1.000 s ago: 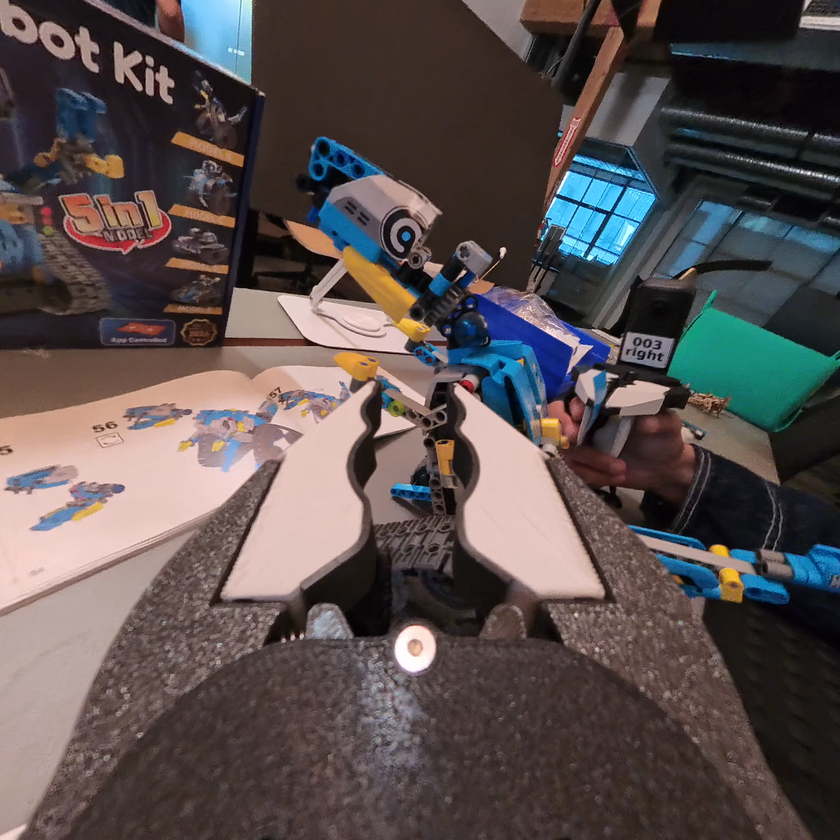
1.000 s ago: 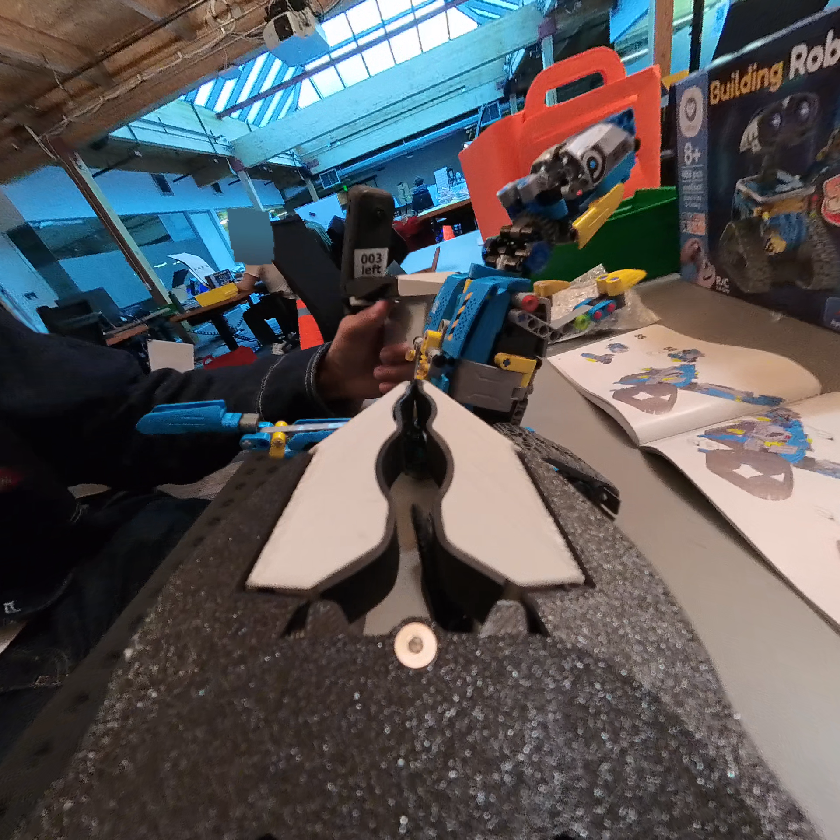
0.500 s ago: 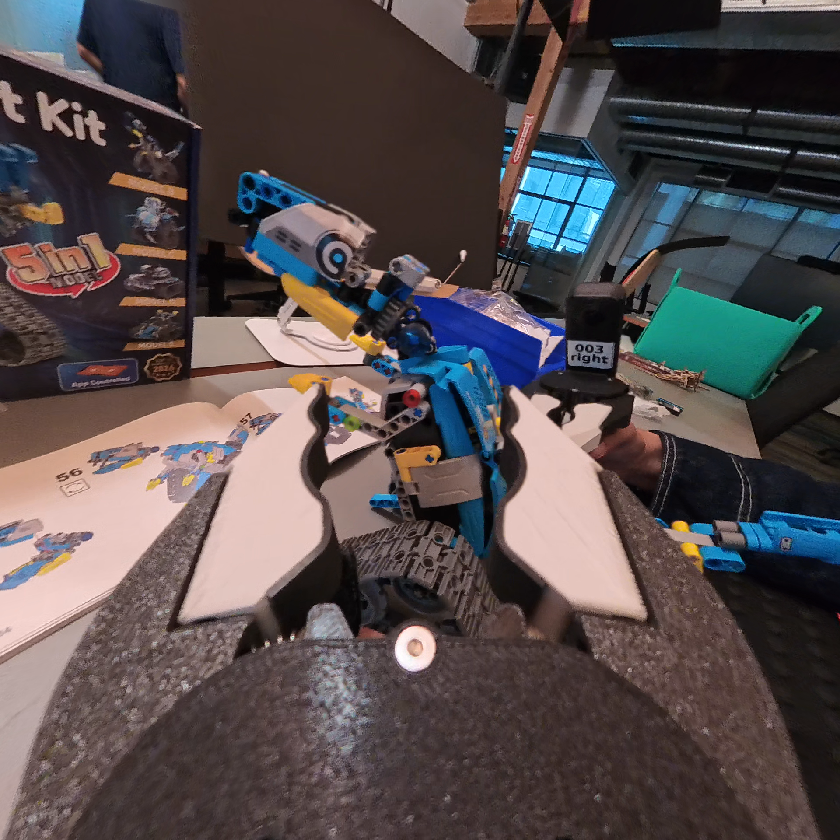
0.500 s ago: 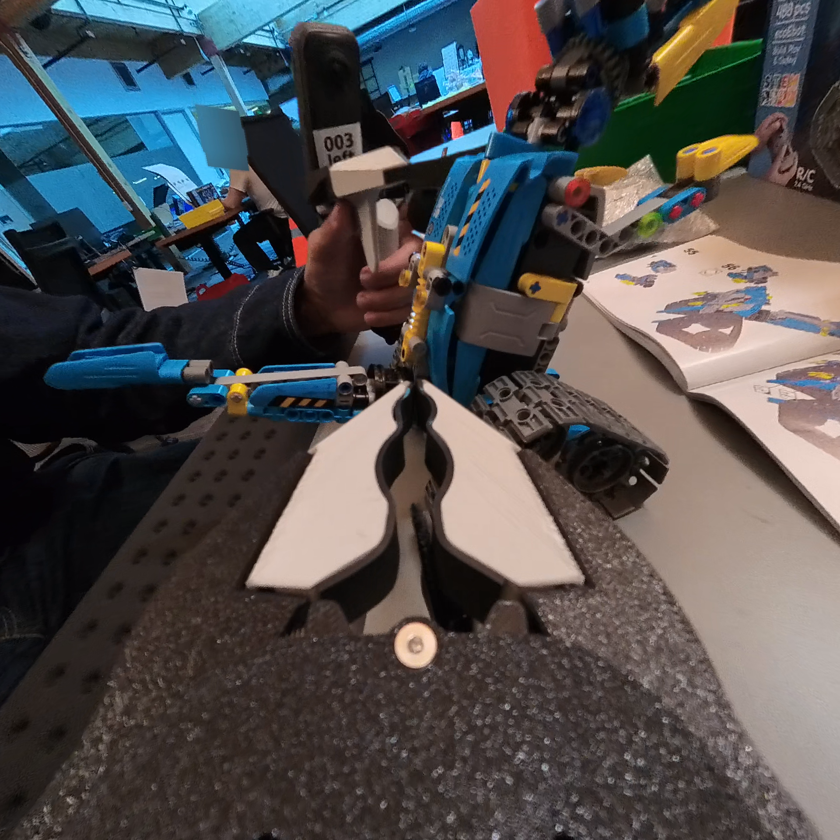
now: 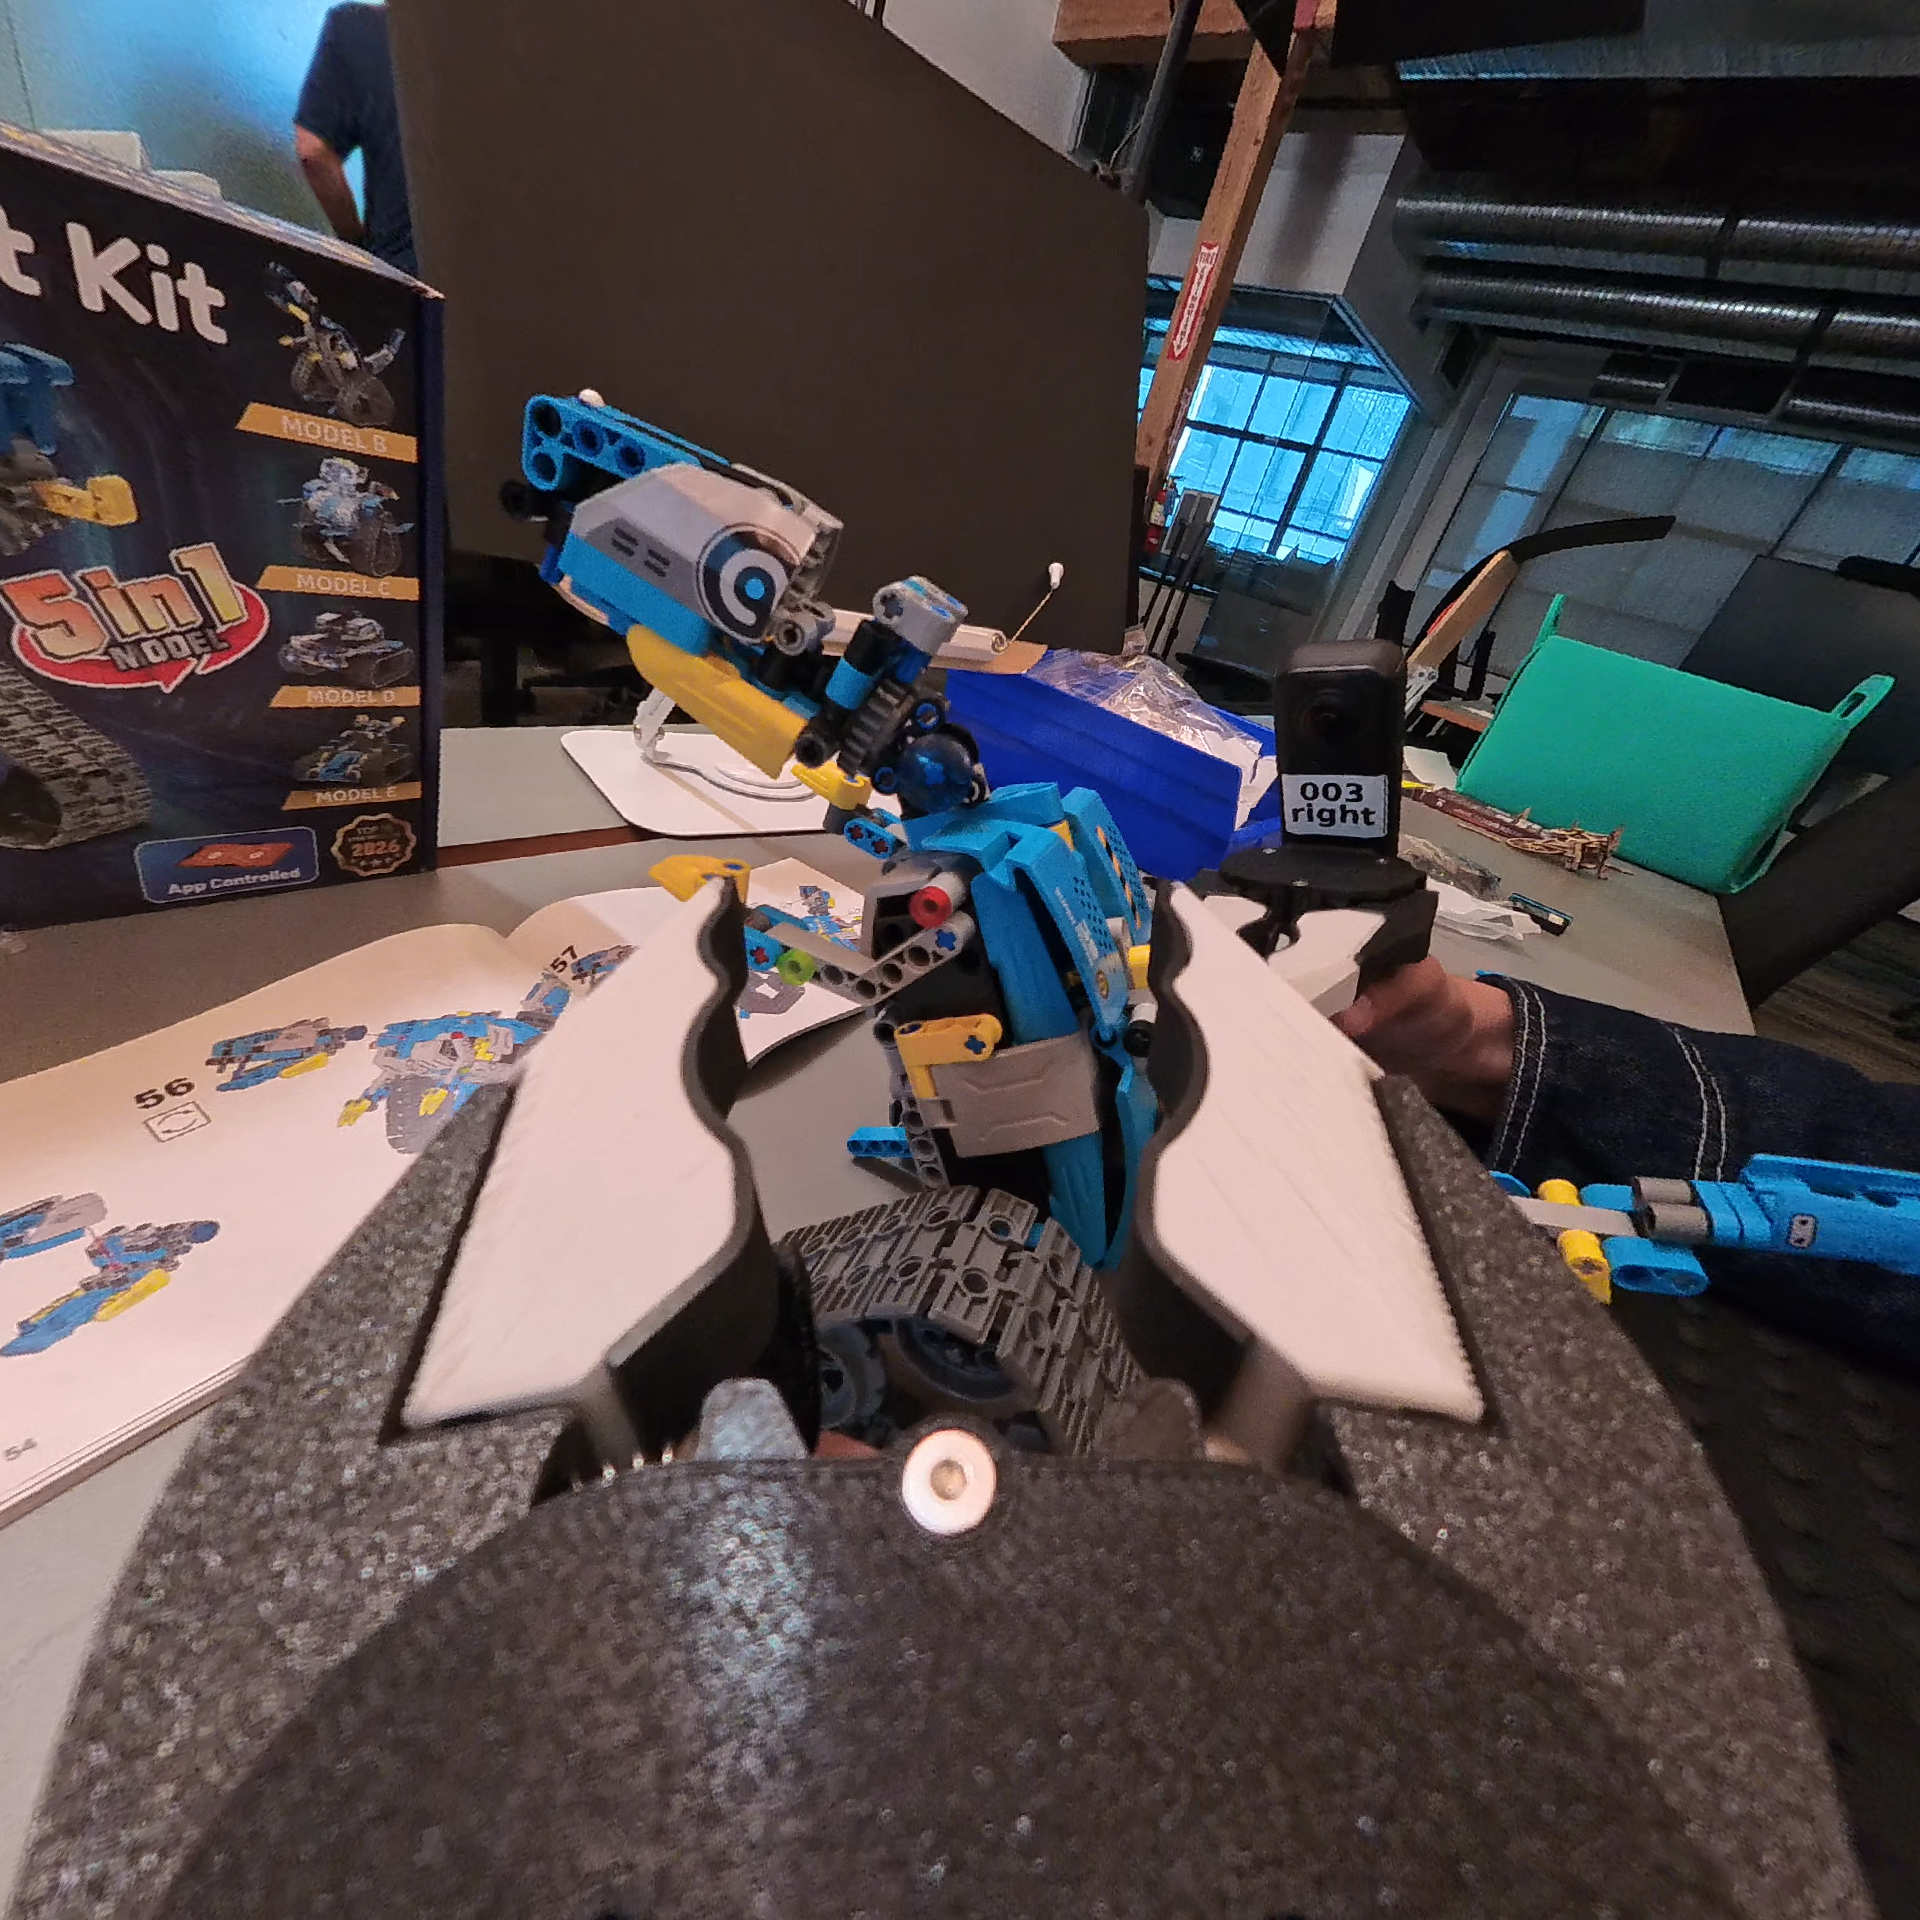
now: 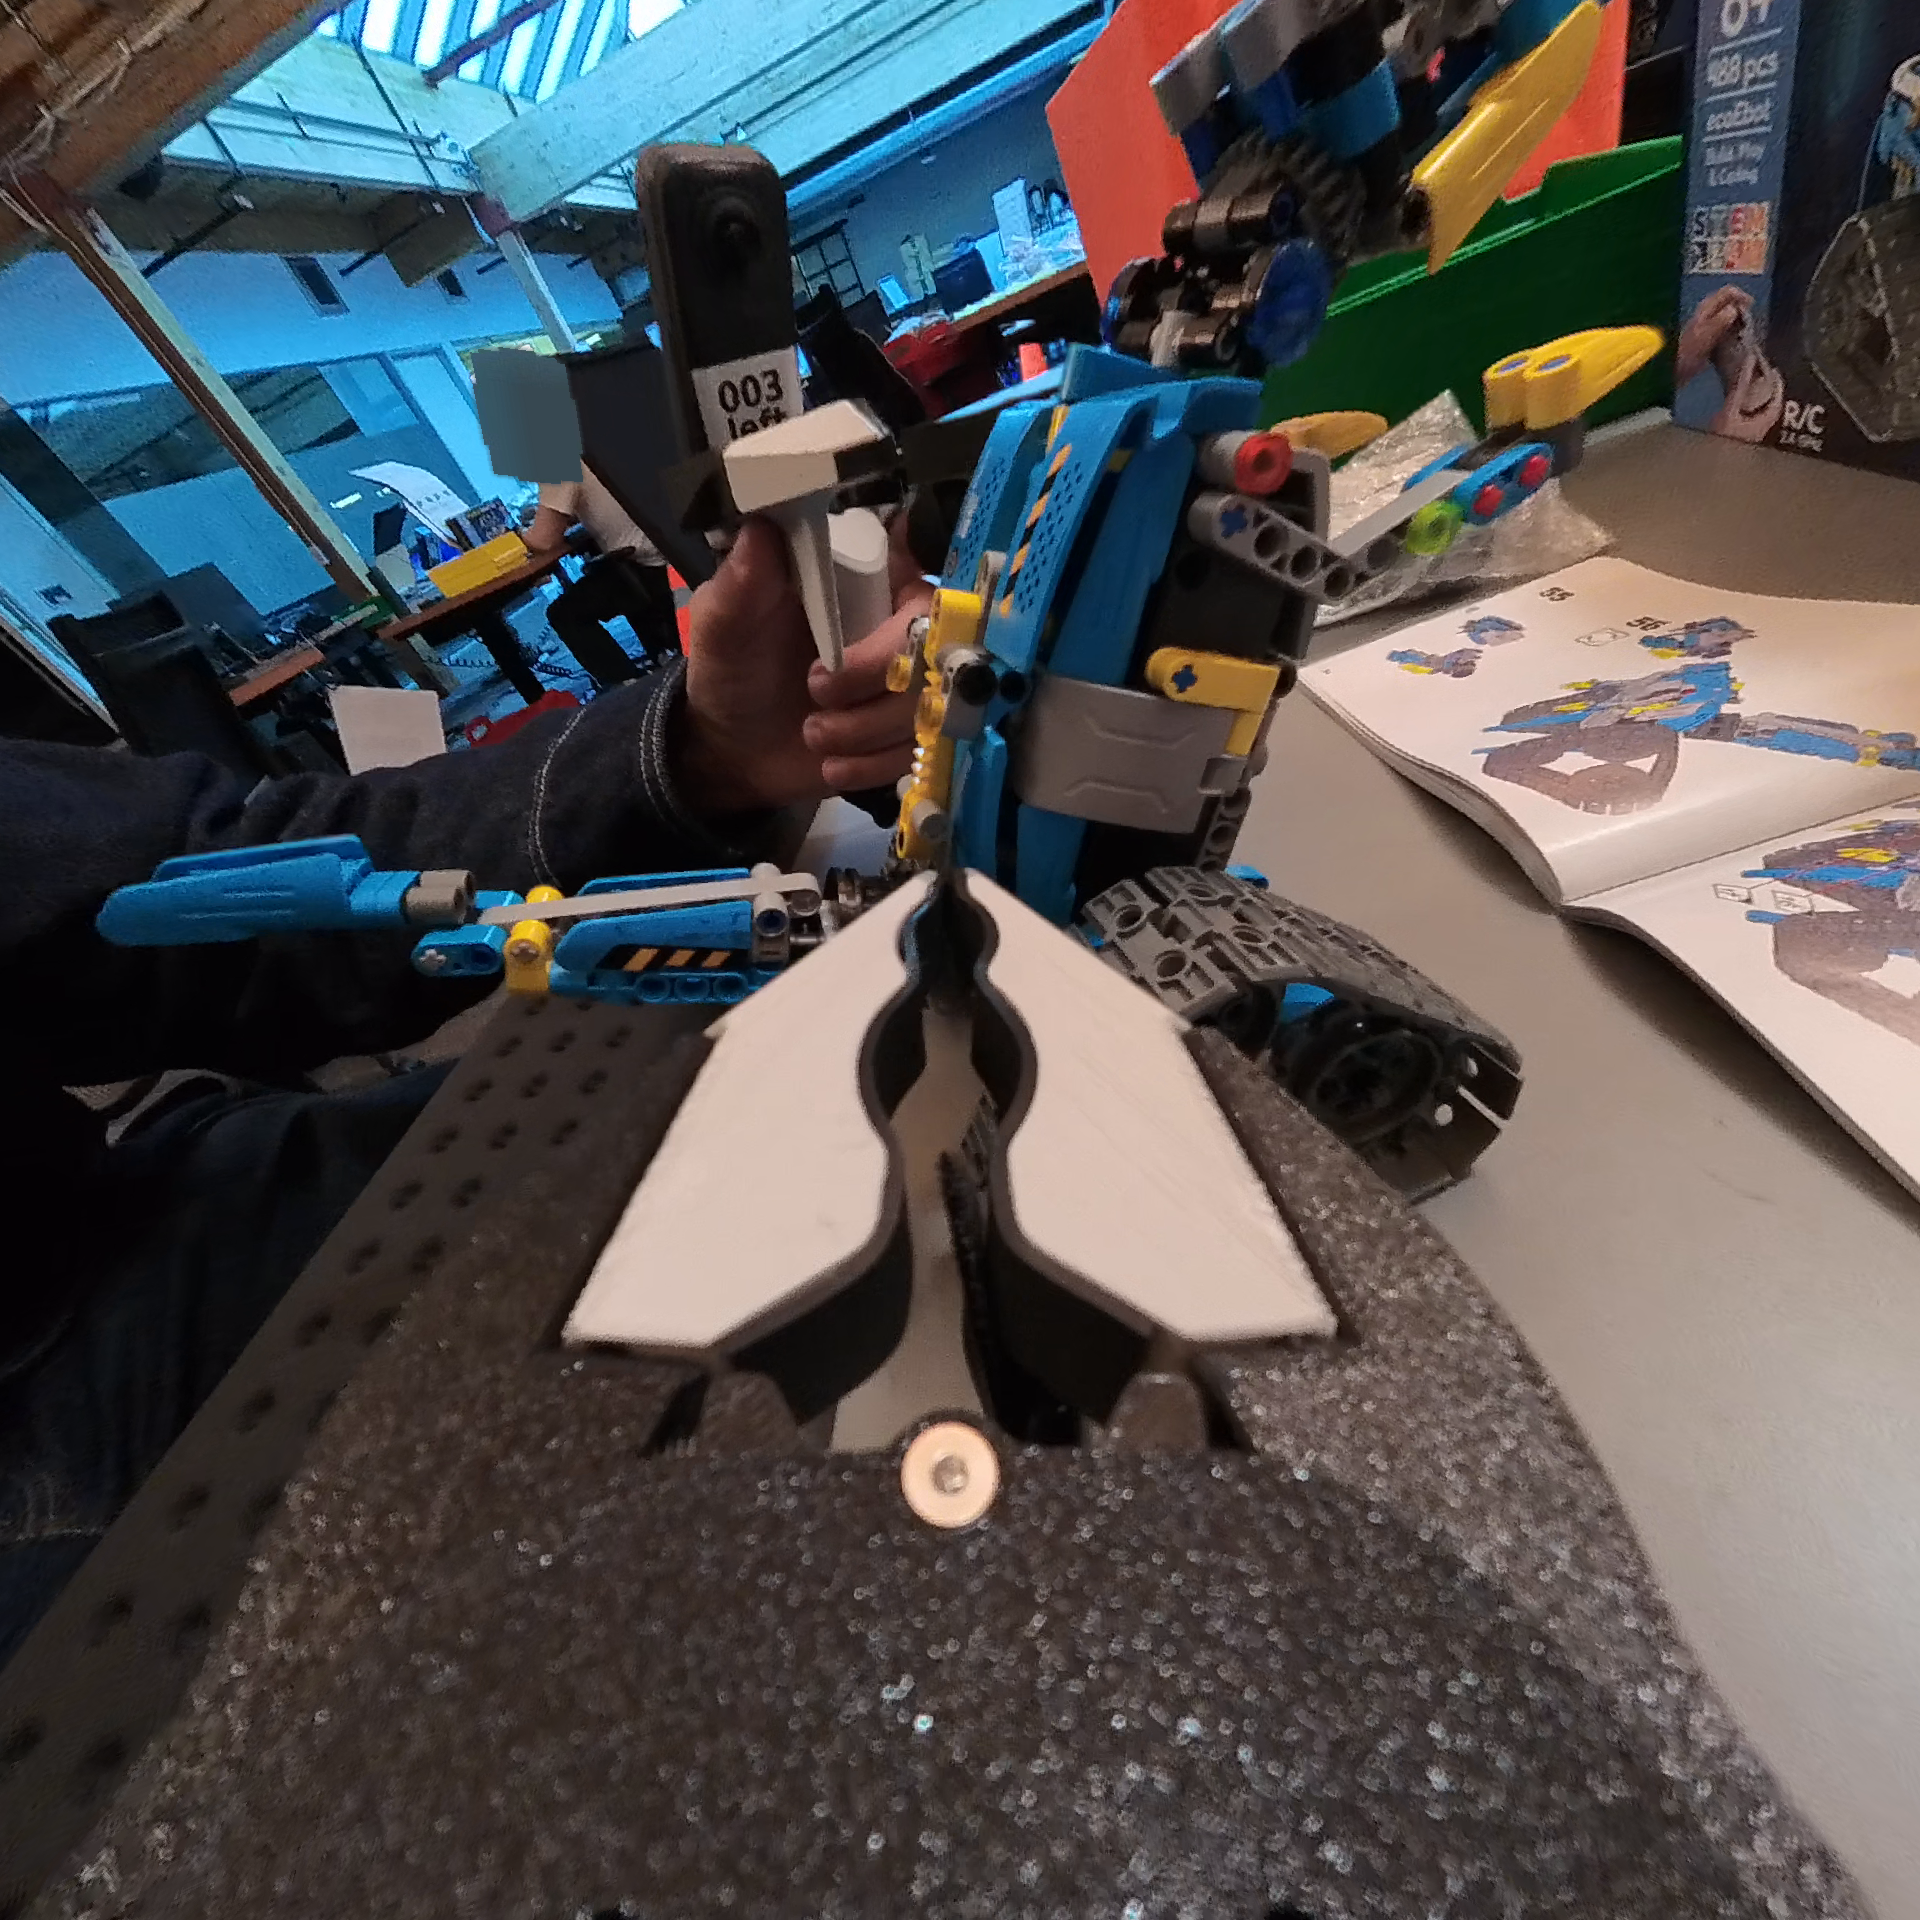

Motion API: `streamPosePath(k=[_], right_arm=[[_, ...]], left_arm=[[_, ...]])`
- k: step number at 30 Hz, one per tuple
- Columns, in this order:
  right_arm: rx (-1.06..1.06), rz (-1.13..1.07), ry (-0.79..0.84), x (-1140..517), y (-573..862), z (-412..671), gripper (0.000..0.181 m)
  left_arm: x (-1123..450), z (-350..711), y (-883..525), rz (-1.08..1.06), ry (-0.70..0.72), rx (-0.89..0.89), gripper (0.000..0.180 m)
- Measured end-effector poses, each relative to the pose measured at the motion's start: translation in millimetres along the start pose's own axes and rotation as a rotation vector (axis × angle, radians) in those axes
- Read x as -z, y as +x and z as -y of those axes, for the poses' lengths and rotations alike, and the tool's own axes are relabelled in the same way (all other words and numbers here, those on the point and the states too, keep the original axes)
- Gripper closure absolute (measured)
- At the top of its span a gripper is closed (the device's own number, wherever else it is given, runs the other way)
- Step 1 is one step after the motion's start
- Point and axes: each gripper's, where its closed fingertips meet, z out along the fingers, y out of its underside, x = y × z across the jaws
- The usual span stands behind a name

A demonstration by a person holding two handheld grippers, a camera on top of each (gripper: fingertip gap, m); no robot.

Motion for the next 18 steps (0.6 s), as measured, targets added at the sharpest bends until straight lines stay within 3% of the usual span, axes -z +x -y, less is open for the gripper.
streamPosePath(k=[18], right_arm=[[-0.06,0.009,0.001,-3.0,1.1,-2.9,0.181]], left_arm=[[-1.3,-2.8,-0.6,0.003,-0.011,-0.003,0.103]])
